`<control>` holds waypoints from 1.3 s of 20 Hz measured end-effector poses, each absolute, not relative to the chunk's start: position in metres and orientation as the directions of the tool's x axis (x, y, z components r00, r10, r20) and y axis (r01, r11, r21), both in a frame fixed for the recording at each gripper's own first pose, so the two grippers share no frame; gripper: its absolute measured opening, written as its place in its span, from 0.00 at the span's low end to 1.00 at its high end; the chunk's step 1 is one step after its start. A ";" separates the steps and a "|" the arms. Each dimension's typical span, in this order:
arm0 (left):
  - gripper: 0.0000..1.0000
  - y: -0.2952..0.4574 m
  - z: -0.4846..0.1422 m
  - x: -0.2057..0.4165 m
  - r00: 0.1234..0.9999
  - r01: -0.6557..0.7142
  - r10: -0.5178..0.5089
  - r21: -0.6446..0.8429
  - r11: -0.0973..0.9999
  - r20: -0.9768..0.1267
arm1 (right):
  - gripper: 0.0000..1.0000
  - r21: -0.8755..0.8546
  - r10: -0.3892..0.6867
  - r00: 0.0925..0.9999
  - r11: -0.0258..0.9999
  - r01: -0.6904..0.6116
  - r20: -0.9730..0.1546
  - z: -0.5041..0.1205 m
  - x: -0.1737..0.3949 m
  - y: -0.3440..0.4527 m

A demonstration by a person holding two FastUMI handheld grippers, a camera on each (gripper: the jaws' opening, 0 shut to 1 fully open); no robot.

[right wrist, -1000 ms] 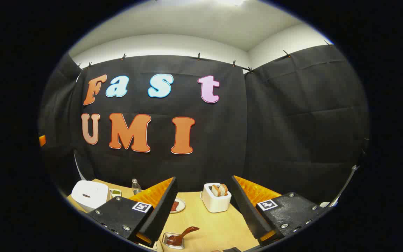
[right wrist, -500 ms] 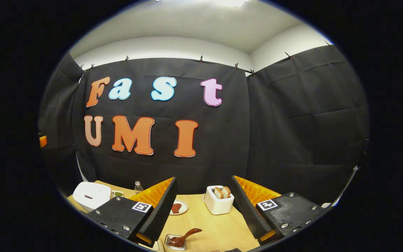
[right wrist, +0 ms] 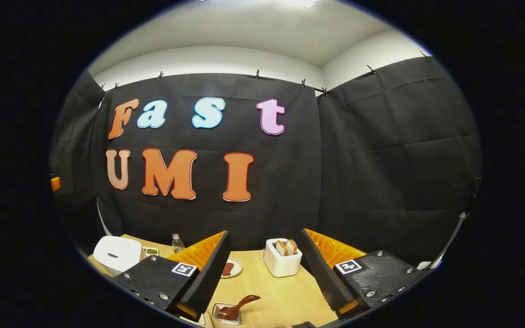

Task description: Close the left gripper, press the button to open the rice cooker; take a wooden spoon from the chopstick holder with the right hand, scoop a spoonful of rice and pour it into the rice cooker, then put the wooden spoon back into the chopstick holder.

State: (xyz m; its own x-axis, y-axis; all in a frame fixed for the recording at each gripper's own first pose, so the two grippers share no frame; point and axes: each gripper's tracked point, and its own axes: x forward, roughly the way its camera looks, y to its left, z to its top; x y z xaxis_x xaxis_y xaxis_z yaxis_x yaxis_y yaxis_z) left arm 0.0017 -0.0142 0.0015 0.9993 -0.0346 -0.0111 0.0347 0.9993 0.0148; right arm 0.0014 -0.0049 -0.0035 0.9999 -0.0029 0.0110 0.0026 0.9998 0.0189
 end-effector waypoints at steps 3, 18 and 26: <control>0.73 -0.022 0.000 0.006 0.999 0.048 -0.047 0.020 0.999 -0.016 | 0.95 0.026 -0.008 1.000 1.000 0.008 0.007 -0.005 0.001 -0.008; 0.05 -0.074 -0.065 0.055 0.970 0.158 -0.159 -0.022 0.987 -0.185 | 0.95 0.017 -0.039 0.998 0.999 0.040 -0.043 -0.023 0.009 -0.025; 0.05 -0.096 -0.192 0.098 0.897 0.186 -0.182 -0.029 0.982 -0.402 | 0.94 0.035 -0.069 0.992 0.997 0.073 -0.104 -0.048 0.017 -0.035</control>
